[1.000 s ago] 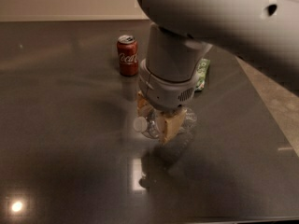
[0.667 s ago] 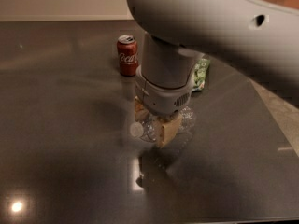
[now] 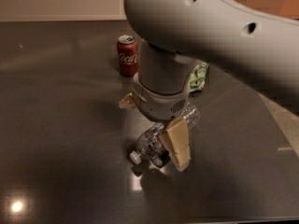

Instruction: Knock water bottle over

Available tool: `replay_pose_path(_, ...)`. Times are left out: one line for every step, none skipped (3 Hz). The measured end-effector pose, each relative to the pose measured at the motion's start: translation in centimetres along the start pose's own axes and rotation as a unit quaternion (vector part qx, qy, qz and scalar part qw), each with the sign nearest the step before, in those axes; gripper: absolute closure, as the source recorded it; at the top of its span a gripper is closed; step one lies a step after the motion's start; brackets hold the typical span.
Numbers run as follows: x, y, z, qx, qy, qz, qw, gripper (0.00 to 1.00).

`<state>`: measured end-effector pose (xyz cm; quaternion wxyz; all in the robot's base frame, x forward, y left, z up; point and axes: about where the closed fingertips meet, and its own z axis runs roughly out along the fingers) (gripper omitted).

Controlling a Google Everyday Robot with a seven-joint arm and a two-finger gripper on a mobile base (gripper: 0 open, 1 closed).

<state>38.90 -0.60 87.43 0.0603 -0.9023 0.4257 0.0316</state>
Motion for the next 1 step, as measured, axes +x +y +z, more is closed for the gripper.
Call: replay_pose_path(0.00,0.00,0.00,0.000,0.000,0.000,1.0000,0.00)
